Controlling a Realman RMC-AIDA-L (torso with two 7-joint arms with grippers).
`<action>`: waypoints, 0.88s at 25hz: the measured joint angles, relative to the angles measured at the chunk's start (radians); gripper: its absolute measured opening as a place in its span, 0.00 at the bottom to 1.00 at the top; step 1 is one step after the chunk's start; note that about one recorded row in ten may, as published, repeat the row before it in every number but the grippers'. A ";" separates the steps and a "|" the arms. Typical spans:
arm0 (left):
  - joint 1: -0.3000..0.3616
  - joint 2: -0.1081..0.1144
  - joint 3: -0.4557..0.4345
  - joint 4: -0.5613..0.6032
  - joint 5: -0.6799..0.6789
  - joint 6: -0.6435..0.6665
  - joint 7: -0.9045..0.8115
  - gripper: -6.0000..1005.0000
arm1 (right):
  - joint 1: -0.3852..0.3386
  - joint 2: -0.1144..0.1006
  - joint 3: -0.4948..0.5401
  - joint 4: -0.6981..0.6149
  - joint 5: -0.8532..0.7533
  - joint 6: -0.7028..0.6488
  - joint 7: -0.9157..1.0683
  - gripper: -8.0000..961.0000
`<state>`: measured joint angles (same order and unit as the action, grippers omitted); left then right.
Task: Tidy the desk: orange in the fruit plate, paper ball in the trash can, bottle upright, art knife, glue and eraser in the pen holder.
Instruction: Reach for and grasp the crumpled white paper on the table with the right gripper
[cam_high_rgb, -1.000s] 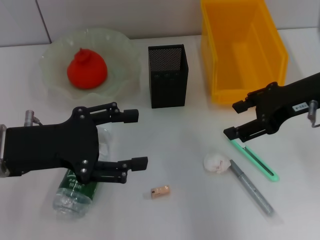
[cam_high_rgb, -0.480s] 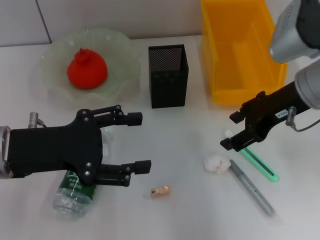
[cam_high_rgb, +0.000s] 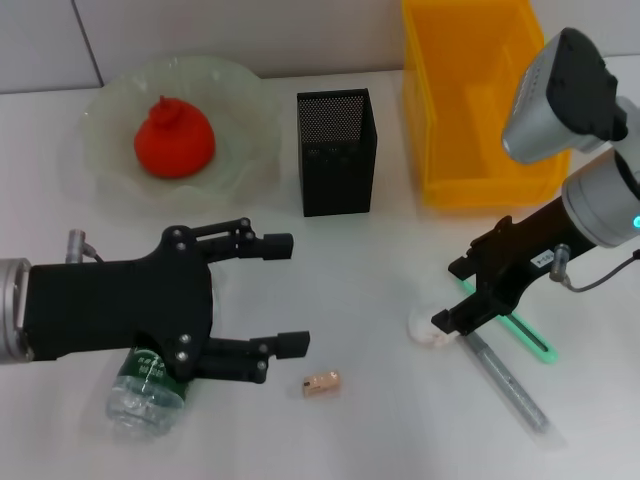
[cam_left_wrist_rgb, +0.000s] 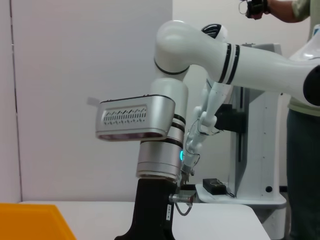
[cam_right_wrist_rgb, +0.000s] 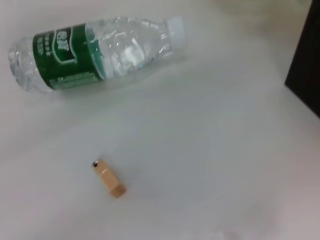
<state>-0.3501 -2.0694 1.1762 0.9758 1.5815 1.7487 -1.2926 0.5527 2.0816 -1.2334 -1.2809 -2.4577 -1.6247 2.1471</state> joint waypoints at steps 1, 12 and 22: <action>0.000 0.000 0.004 -0.001 0.000 -0.002 0.004 0.85 | 0.002 0.000 -0.009 0.014 -0.001 0.006 0.001 0.77; -0.005 0.001 0.014 -0.001 -0.004 0.001 0.005 0.85 | 0.018 0.000 -0.043 0.078 -0.005 0.065 0.002 0.77; -0.006 0.005 0.014 0.010 -0.001 0.001 0.004 0.85 | 0.029 0.001 -0.054 0.102 -0.010 0.079 0.014 0.77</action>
<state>-0.3560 -2.0646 1.1904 0.9855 1.5803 1.7501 -1.2886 0.5819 2.0831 -1.2870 -1.1789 -2.4679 -1.5459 2.1610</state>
